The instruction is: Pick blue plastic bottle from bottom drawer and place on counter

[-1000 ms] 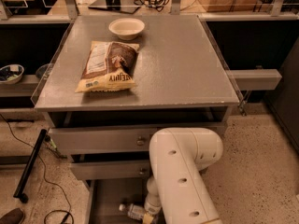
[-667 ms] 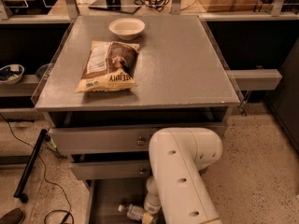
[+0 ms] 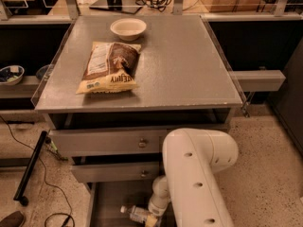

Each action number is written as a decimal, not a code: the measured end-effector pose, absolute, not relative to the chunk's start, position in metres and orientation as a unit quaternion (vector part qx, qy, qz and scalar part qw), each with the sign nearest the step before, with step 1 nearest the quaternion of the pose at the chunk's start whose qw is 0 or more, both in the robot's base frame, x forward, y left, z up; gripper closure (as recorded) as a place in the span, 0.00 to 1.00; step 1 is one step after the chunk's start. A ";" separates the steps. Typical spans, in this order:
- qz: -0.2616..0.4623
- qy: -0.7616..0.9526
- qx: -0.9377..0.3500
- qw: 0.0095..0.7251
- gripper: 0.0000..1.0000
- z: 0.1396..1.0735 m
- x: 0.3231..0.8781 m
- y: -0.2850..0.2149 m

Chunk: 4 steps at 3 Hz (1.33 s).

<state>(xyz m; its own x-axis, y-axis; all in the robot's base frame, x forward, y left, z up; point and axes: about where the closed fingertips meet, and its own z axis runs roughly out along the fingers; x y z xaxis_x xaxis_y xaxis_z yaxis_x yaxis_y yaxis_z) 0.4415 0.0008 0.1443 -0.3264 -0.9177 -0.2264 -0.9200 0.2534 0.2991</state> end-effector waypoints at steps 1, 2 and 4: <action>0.192 0.793 -0.577 0.019 1.00 0.166 0.441 -0.008; 0.187 0.792 -0.580 0.030 1.00 0.192 0.440 -0.017; 0.158 0.793 -0.587 0.035 1.00 0.248 0.441 -0.039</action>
Offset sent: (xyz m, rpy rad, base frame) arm 0.0002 -0.0299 0.0842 0.0307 -0.0837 -0.0109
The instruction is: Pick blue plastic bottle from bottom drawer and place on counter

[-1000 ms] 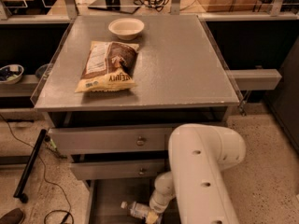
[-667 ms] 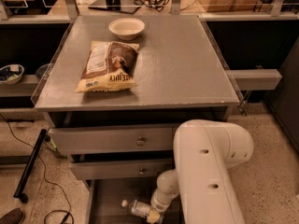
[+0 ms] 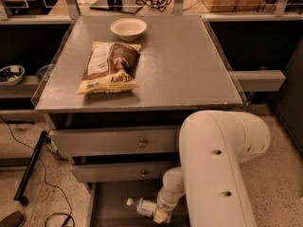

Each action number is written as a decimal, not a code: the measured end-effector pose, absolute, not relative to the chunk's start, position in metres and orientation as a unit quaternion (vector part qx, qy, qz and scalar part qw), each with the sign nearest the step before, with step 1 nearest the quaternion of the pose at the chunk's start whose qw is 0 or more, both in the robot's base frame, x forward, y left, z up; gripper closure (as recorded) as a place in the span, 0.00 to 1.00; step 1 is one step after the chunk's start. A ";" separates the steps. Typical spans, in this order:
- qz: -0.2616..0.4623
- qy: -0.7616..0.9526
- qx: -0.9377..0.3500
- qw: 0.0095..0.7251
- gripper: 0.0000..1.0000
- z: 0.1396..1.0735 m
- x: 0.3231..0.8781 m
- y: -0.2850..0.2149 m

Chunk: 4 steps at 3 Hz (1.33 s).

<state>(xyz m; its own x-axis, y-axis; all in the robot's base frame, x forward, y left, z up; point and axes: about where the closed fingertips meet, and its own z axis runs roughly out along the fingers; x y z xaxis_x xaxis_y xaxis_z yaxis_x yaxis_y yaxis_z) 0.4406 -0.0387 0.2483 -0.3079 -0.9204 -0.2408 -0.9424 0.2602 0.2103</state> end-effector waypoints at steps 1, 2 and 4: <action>0.148 0.796 -0.585 0.049 1.00 0.292 0.438 -0.061; 0.142 0.801 -0.578 0.059 1.00 0.314 0.434 -0.080; 0.128 0.812 -0.565 0.069 1.00 0.339 0.430 -0.104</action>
Offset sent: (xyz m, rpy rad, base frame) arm -0.0105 -0.0635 0.0951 0.0006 -0.0836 -0.0600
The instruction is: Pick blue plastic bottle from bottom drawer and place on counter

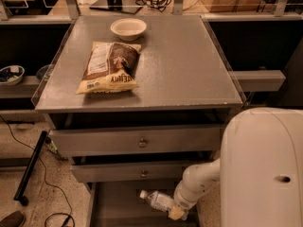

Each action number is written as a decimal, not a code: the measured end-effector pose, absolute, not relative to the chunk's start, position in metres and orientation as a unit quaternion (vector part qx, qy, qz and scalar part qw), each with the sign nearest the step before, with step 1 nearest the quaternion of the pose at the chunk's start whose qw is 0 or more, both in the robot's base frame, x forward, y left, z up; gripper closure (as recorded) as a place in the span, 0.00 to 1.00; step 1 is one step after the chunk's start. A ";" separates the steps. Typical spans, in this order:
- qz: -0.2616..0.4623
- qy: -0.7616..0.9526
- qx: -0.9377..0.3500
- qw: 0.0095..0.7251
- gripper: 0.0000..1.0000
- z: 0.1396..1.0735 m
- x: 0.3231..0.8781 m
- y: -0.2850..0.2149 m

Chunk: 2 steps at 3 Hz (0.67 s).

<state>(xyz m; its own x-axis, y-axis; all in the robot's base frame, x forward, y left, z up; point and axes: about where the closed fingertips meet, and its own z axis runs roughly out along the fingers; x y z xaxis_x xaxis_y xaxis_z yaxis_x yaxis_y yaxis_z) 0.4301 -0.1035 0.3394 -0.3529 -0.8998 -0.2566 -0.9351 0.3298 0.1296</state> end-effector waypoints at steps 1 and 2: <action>0.128 0.809 -0.570 0.070 1.00 0.356 0.432 -0.108; 0.114 0.810 -0.570 0.079 1.00 0.394 0.430 -0.129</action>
Offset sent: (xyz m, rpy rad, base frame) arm 0.0047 -0.0417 0.0842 -0.0120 -0.0652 -0.0020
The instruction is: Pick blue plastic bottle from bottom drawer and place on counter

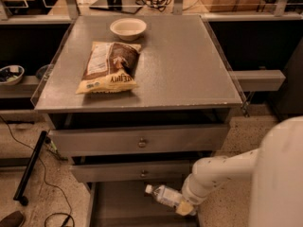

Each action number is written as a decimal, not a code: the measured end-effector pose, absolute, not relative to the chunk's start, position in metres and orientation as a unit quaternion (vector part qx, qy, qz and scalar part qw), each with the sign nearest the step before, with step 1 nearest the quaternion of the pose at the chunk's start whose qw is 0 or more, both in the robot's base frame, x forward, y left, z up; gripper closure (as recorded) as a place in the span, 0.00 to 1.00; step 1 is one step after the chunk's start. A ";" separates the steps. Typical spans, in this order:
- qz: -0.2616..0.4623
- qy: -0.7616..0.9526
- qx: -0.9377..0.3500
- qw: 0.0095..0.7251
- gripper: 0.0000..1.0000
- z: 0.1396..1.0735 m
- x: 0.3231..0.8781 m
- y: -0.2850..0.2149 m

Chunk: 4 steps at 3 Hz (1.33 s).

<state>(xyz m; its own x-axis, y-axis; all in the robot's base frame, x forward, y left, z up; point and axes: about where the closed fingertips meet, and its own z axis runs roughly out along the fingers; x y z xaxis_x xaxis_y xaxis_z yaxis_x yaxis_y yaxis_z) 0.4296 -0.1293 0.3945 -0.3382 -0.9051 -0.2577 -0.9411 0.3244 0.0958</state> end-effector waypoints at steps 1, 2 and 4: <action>0.099 0.810 -0.573 0.083 1.00 0.426 0.425 -0.143; 0.077 0.804 -0.581 0.101 1.00 0.473 0.422 -0.151; 0.062 0.801 -0.588 0.098 1.00 0.485 0.421 -0.152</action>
Offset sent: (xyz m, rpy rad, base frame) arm -0.0150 -0.0292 0.1249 -0.0480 -0.1300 0.0304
